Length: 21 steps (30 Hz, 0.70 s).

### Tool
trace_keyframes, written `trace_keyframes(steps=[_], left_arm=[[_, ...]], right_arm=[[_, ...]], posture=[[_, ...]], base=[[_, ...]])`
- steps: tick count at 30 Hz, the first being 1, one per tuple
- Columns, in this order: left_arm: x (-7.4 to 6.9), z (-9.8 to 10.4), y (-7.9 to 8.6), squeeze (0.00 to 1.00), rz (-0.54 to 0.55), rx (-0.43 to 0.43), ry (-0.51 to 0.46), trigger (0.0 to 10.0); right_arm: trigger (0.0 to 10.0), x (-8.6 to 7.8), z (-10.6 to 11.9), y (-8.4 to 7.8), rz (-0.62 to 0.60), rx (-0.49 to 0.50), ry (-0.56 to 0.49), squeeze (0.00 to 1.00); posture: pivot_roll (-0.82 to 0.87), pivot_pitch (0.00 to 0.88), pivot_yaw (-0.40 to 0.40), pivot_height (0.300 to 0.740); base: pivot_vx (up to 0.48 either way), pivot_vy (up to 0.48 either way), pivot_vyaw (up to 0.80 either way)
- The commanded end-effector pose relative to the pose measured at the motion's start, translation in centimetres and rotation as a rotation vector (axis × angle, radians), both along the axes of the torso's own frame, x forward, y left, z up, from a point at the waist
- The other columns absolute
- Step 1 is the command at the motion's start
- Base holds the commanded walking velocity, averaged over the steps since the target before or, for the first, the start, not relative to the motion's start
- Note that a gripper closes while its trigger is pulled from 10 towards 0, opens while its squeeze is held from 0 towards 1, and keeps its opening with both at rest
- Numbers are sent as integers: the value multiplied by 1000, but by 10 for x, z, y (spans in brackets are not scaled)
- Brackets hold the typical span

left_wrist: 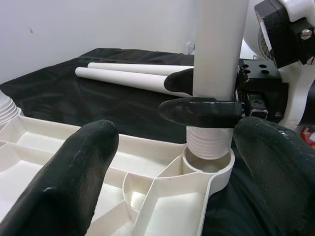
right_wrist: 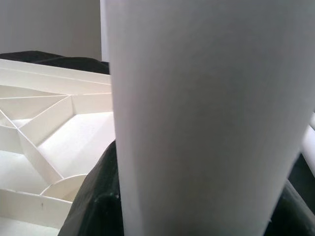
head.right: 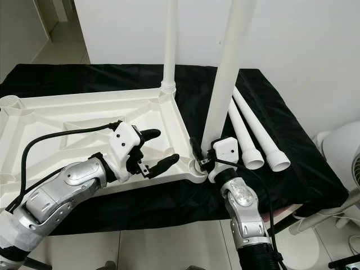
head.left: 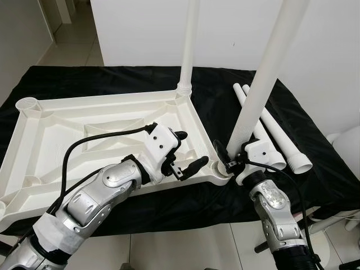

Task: Building children table

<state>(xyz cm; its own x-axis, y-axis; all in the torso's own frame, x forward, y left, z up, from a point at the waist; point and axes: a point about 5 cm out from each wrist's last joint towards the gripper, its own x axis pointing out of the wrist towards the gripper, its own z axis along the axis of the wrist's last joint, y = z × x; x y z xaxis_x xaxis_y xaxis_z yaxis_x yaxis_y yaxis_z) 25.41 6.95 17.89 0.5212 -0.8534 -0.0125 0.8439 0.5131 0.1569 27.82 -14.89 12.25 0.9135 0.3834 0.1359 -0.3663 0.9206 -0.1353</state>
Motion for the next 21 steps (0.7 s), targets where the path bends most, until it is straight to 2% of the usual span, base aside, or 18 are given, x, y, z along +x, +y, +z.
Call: trace_keyframes(steps=[1, 4, 9, 18, 20, 21], left_arm=[[-16, 2, -8, 0, -321, 36, 6, 10000], [-15, 3, -8, 0, -314, 36, 3, 10000], [-16, 3, -7, 0, -310, 35, 3, 10000], [-15, 4, -7, 0, -305, 33, -1, 10000], [-14, 5, -7, 0, -307, 34, -2, 10000], [-14, 5, -7, 0, -309, 35, -3, 10000]], right_arm=[[10000, -4, -24, 0, 6, -35, 119, 0], [10000, -9, -24, 13, 99, -71, 95, 0], [10000, -19, -26, 23, 190, -102, 79, 0], [10000, -28, -31, 23, 226, -104, 81, 0], [10000, -29, -36, 19, 211, -93, 102, 0], [10000, -28, -36, 16, 191, -52, 113, 0]], posture=[[51, 21, -27, 740], [55, 23, -31, 740], [56, 24, -34, 740], [55, 26, -35, 740], [54, 26, -32, 740], [52, 25, -27, 740]], base=[[0, 0, 0], [0, 0, 0], [0, 0, 0], [0, 0, 0], [0, 0, 0], [0, 0, 0]])
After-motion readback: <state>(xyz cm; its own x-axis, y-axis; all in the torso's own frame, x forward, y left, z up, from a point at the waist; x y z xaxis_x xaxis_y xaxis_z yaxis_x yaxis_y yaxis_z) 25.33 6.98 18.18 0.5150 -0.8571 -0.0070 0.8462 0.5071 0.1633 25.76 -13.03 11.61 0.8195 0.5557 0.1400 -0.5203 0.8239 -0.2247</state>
